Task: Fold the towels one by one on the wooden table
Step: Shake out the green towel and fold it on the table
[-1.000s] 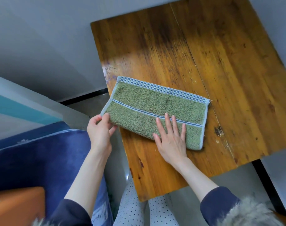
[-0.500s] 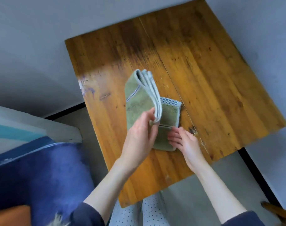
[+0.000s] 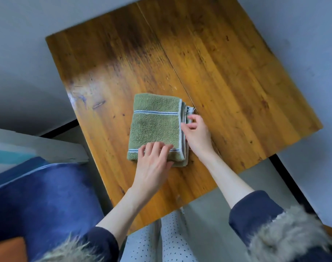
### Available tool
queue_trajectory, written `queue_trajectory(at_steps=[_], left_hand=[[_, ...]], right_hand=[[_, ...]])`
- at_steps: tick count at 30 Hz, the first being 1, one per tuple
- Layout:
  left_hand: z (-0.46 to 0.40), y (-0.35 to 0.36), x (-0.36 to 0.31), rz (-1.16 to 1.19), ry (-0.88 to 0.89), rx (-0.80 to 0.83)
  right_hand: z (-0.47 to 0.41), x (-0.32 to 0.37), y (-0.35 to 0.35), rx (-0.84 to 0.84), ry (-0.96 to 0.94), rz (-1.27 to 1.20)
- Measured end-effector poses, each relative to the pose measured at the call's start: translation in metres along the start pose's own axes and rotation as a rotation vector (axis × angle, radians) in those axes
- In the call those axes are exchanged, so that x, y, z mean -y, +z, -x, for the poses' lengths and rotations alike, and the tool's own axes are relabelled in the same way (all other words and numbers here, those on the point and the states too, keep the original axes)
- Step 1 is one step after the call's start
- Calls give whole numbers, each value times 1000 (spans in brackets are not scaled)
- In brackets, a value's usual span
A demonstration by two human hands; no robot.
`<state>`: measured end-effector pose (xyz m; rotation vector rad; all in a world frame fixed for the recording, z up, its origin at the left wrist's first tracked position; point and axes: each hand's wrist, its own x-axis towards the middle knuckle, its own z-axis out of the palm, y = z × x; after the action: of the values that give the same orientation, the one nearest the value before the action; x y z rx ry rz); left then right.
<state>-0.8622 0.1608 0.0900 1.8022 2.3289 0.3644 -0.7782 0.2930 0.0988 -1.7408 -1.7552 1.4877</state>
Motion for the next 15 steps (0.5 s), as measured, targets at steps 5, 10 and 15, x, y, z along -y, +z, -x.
queue_trajectory(at_steps=[5, 10, 15], left_hand=[[-3, 4, -2, -44, 3, -4], [2, 7, 2, 76, 7, -52], [9, 8, 8, 143, 54, -152]], right_hand=[[-25, 9, 11, 39, -37, 154], [-31, 14, 20, -8, 139, 37], [-20, 17, 11, 3, 156, -192]])
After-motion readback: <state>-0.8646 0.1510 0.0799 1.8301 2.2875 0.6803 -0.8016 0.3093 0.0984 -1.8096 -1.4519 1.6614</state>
